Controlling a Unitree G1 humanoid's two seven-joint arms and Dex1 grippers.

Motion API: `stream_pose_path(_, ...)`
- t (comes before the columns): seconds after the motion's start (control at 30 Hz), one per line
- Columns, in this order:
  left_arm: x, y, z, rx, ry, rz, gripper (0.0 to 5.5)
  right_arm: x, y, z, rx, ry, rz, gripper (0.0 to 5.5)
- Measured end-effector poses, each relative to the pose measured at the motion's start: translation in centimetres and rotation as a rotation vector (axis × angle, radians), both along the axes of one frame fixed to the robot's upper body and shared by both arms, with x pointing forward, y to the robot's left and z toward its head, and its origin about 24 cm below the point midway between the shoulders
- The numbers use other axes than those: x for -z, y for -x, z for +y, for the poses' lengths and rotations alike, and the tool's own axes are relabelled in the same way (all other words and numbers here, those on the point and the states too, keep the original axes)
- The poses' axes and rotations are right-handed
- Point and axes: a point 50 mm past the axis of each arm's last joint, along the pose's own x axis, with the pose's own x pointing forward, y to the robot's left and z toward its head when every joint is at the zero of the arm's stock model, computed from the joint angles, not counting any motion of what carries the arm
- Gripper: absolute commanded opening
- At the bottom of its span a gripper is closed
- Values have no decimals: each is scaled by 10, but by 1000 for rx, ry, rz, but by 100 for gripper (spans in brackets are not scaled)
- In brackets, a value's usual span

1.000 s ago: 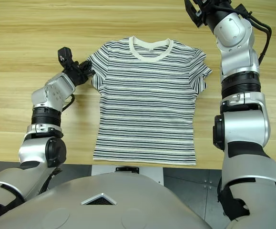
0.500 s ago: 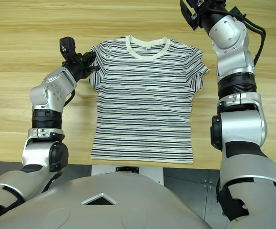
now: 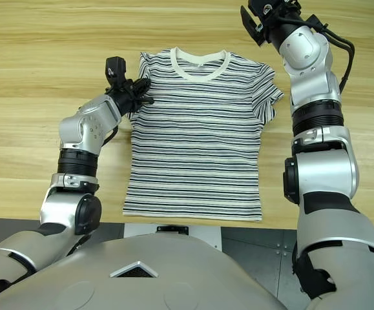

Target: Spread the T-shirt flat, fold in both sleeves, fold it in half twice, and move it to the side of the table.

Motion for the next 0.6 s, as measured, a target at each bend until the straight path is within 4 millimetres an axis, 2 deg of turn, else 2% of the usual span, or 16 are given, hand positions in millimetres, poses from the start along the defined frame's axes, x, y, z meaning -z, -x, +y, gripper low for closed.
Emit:
stream_pose_path(0.27,-6,-8,-18,23,40,-10,12,4,0,2,-3,1,10,350)
stream_pose_path(0.53,8,-7,-36,36,62,36,12,4,0,2,-5,1,10,350)
stream_pose_path(0.6,12,-5,-39,41,62,51,52,4,0,2,-6,2,10,350)
